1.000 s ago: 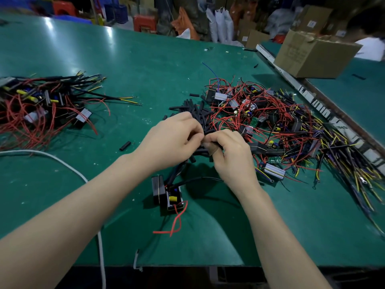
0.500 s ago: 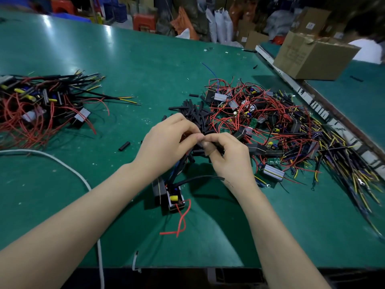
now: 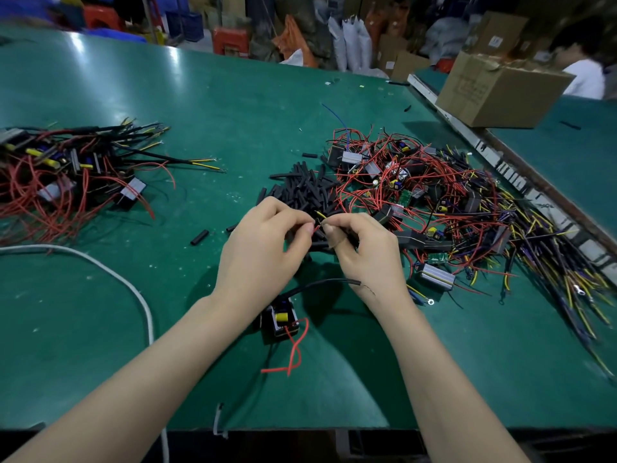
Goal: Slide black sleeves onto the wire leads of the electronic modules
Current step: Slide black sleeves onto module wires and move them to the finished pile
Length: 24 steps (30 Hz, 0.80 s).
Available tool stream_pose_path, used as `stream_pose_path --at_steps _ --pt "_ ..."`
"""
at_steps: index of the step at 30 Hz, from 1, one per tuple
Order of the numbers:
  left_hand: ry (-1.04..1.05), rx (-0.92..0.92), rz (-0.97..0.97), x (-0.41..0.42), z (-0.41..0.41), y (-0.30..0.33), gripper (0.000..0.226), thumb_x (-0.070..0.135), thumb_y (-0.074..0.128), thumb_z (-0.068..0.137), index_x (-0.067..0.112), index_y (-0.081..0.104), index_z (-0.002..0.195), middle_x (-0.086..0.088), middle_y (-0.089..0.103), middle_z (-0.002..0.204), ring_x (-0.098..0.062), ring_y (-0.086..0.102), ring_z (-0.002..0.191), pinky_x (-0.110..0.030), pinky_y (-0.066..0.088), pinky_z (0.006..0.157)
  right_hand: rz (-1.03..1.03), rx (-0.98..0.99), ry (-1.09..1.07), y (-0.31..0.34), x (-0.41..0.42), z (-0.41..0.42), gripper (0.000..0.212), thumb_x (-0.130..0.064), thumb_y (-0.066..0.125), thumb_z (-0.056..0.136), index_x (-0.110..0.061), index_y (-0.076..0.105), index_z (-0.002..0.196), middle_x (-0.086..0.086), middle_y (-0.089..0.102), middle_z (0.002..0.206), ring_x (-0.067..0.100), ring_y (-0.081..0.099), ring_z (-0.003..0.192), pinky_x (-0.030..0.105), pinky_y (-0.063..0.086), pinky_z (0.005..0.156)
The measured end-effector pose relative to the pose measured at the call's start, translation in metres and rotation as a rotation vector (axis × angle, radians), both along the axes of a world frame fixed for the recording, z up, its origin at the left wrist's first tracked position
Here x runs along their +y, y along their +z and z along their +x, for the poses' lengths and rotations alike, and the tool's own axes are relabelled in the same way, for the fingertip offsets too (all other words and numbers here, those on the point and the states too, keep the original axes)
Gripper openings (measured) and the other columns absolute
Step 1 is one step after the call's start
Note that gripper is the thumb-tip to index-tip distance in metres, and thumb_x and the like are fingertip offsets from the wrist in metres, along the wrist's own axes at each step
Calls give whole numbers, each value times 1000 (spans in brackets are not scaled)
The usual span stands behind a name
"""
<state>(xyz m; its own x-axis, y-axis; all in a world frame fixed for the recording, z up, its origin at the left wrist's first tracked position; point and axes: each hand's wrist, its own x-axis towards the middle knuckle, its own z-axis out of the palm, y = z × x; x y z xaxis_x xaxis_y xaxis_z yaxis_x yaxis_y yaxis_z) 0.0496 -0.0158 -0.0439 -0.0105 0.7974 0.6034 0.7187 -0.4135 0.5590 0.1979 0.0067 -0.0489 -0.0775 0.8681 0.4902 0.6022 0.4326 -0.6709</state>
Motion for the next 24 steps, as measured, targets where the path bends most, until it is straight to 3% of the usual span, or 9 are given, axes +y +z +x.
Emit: stream_pose_path --at_steps 5,10,13,16,21,24 --pt "48 74 49 0 6 2 12 21 64 88 16 74 93 -1 59 86 -24 57 79 -37 50 61 14 -12 5 0 0 0 12 -13 61 92 -11 72 98 -8 59 89 22 61 89 38 50 80" --pt "48 35 -31 4 7 5 15 28 61 90 20 74 93 3 58 89 -20 57 81 -37 49 65 64 -65 27 -1 -2 1 12 -10 61 91 -9 72 97 3 65 92 29 59 89 43 49 77" --pt "51 117 -106 9 6 9 21 37 57 90 23 71 95 5 55 94 -16 54 84 -32 46 67 102 -173 23 -3 -2 3 13 -10 59 91 -8 71 97 4 66 94 29 57 91 42 46 76" --pt "-37 197 -134 16 1 12 25 38 55 91 19 69 98 4 53 98 -18 53 86 -37 48 72 104 -162 29 -4 0 5 12 -9 60 90 -8 71 96 4 66 92 29 58 90 42 47 76" --pt "-110 306 37 19 -5 12 19 29 59 92 12 67 92 -3 56 95 -24 56 76 -34 46 59 85 -72 49 -5 1 3 11 -9 63 89 -8 72 96 4 65 88 24 60 79 42 50 70" --pt "-133 399 158 19 -6 12 19 22 57 91 6 66 86 -11 59 89 -30 56 64 -33 44 51 47 -35 54 -3 0 4 12 -11 63 90 -11 73 96 0 66 88 17 59 79 37 48 73"
